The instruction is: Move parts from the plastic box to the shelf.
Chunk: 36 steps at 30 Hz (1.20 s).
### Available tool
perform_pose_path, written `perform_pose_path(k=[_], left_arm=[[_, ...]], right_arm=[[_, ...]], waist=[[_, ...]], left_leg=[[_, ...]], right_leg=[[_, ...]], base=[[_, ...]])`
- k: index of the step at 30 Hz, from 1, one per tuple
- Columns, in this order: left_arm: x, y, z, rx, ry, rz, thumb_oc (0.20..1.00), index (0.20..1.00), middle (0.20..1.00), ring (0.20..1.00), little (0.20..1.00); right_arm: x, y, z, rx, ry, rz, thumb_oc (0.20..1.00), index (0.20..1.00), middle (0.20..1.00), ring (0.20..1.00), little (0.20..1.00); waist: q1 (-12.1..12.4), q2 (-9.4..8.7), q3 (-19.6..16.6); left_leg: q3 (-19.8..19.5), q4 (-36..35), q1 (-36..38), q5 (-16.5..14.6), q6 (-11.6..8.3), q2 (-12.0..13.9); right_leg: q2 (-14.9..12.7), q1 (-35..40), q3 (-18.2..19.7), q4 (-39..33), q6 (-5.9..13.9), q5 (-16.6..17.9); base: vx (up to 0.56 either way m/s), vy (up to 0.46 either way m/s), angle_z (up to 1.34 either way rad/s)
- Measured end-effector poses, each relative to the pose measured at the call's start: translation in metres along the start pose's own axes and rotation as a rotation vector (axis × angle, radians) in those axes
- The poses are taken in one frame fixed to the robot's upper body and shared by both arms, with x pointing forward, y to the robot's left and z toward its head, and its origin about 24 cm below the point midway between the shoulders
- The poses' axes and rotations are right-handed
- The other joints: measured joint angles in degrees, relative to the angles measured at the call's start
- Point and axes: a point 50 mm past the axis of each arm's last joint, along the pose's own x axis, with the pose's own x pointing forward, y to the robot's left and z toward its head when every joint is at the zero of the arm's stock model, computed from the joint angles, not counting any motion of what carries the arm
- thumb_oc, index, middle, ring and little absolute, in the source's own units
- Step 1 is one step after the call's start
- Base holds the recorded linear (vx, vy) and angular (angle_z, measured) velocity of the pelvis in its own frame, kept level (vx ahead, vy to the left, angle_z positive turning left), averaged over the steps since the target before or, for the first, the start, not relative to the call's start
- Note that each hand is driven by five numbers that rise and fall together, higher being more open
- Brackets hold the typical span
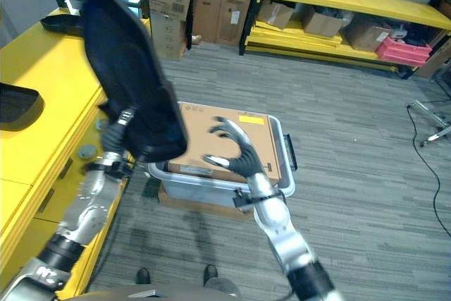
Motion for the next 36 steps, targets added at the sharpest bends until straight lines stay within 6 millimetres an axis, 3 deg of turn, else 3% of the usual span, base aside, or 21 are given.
perform_pose_path(k=[3, 7, 9, 11, 13, 17, 24, 26, 27, 29, 32, 34, 36], left_arm=[[0.005, 0.03, 0.029, 0.296, -0.161, 0.098, 0.2, 0.2, 0.2, 0.2, 0.2], [0.003, 0.026, 0.032, 0.631, -0.205, -0.026, 0.2, 0.2, 0.2, 0.2, 0.2], [0.002, 0.026, 0.03, 0.665, -0.189, -0.061, 0.2, 0.2, 0.2, 0.2, 0.2], [0.001, 0.022, 0.025, 0.666, -0.166, -0.107, 0.2, 0.2, 0.2, 0.2, 0.2], [-0.001, 0.018, 0.02, 0.654, -0.143, -0.147, 0.2, 0.2, 0.2, 0.2, 0.2], [-0.007, 0.021, 0.014, 0.661, -0.107, -0.163, 0.2, 0.2, 0.2, 0.2, 0.2], [-0.022, 0.019, 0.016, 0.646, -0.113, -0.165, 0.2, 0.2, 0.2, 0.2, 0.2], [-0.026, 0.023, 0.016, 0.629, -0.115, -0.107, 0.2, 0.2, 0.2, 0.2, 0.2], [-0.027, 0.025, 0.017, 0.624, -0.119, -0.08, 0.2, 0.2, 0.2, 0.2, 0.2], [-0.026, 0.028, 0.022, 0.582, -0.141, -0.015, 0.2, 0.2, 0.2, 0.2, 0.2], [-0.025, 0.023, 0.028, 0.525, -0.177, 0.001, 0.2, 0.2, 0.2, 0.2, 0.2], [-0.02, 0.015, 0.032, 0.496, -0.21, -0.022, 0.2, 0.2, 0.2, 0.2, 0.2], [-0.022, 0.015, 0.037, 0.481, -0.236, -0.018, 0.2, 0.2, 0.2, 0.2, 0.2]], right_arm=[[-0.025, -0.024, -0.044, -0.014, 0.261, -0.12, 1.0, 1.0, 1.0, 1.0, 1.0], [-0.068, -0.034, -0.102, -0.025, 0.604, -0.159, 1.0, 1.0, 1.0, 1.0, 1.0], [-0.088, -0.032, -0.124, -0.008, 0.757, -0.149, 1.0, 1.0, 1.0, 1.0, 1.0], [-0.139, -0.023, -0.155, 0.036, 1.08, -0.055, 1.0, 1.0, 1.0, 1.0, 1.0], [-0.19, -0.007, -0.17, 0.113, 1.36, 0.048, 1.0, 1.0, 1.0, 1.0, 1.0], [-0.226, 0.019, -0.171, 0.251, 1.537, 0.133, 1.0, 1.0, 1.0, 1.0, 1.0], [-0.239, 0.02, -0.173, 0.351, 1.68, 0.038, 1.0, 1.0, 1.0, 1.0, 1.0], [-0.243, 0.018, -0.173, 0.352, 1.727, 0.02, 1.0, 1.0, 1.0, 1.0, 1.0], [-0.24, 0.016, -0.174, 0.345, 1.73, 0.02, 1.0, 1.0, 1.0, 1.0, 1.0], [-0.236, 0.008, -0.175, 0.253, 1.734, 0.096, 1.0, 1.0, 1.0, 1.0, 1.0], [-0.225, 0.007, -0.177, 0.167, 1.703, 0.189, 1.0, 1.0, 1.0, 1.0, 1.0], [-0.218, 0.012, -0.177, 0.131, 1.686, 0.25, 1.0, 1.0, 1.0, 1.0, 1.0], [-0.205, 0.005, -0.179, 0.122, 1.671, 0.23, 1.0, 1.0, 1.0, 1.0, 1.0]], waist=[[-1.3, 0.06, 0.3], [-1.2, 0.26, 0.6], [-1.1, 0.26, 0.6], [0.2, 0.39, 0.6], [1.8, 0.38, 0.6], [4.2, 0.41, 0.6], [8.2, 1.35, 0.8], [9.7, 3.88, 2.0], [10.2, 3.91, 2.0], [10.6, 5.77, 3.1], [10.7, 6.31, 3.7], [10.2, 3.32, 5.2], [11.6, 2.21, 5.3]], left_leg=[[0.7, 0.0, 0.2, -0.4, 0.57, -0.3], [0.9, 0.0, 0.5, -0.5, 0.48, -0.4], [0.9, 0.0, 0.6, -0.5, 0.31, -0.2], [0.7, 0.0, 0.6, -0.4, -0.03, 0.0], [-0.6, 0.0, 0.6, -0.4, -0.21, 0.1], [-2.2, 0.0, 0.6, -0.2, -0.53, 0.4], [-5.2, 0.4, -0.1, 1.0, -1.47, 1.1], [-6.2, 0.4, -0.5, 1.5, -1.67, 1.3], [-6.6, 0.4, -0.6, 1.8, -1.85, 1.4], [-6.8, 1.2, -2.7, 1.3, -2.4, 1.7], [0.6, 1.9, -4.4, -0.5, -1.28, 3.3], [7.2, 5.5, -4.8, -2.8, -0.33, 3.2], [9.9, 14.1, -4.3, -3.8, -0.24, 3.1]], right_leg=[[-0.5, 0.0, 0.1, -0.2, 0.19, 0.0], [-0.7, 0.1, 0.3, -0.2, 0.51, -0.5], [-0.6, 0.3, 0.2, -0.2, 0.46, -0.5], [-0.4, 0.5, -0.1, -0.2, 0.45, -0.5], [-0.3, 1.2, -1.2, -0.2, 0.33, -0.8], [0.0, 2.0, -2.8, -0.2, 0.0, -1.2], [1.1, 2.7, -5.0, -0.2, -0.92, -1.9], [1.3, 3.2, -6.3, -0.2, -1.11, -1.9], [1.4, 3.3, -6.6, -0.2, -1.17, -1.8], [1.6, 3.6, -9.9, -0.2, -1.78, -1.8], [1.2, 5.1, -16.8, 0.1, -2.54, -2.2], [-2.1, 6.5, -22.5, -0.2, -2.78, -2.9], [-4.2, 7.3, -24.1, -0.2, -2.53, -3.5]], base=[[0.0, 0.046, -0.05], [0.02, -0.023, -0.03], [0.02, -0.086, 0.01], [0.0, -0.17, 0.04], [-0.02, -0.171, 0.25], [-0.02, -0.171, 0.2], [-0.04, -0.102, 0.23], [-0.1, -0.038, 0.29], [-0.11, -0.039, 0.33], [-0.12, -0.049, 0.6], [-0.14, -0.061, 1.01], [-0.09, -0.036, 1.36], [-0.08, -0.02, 0.9]])
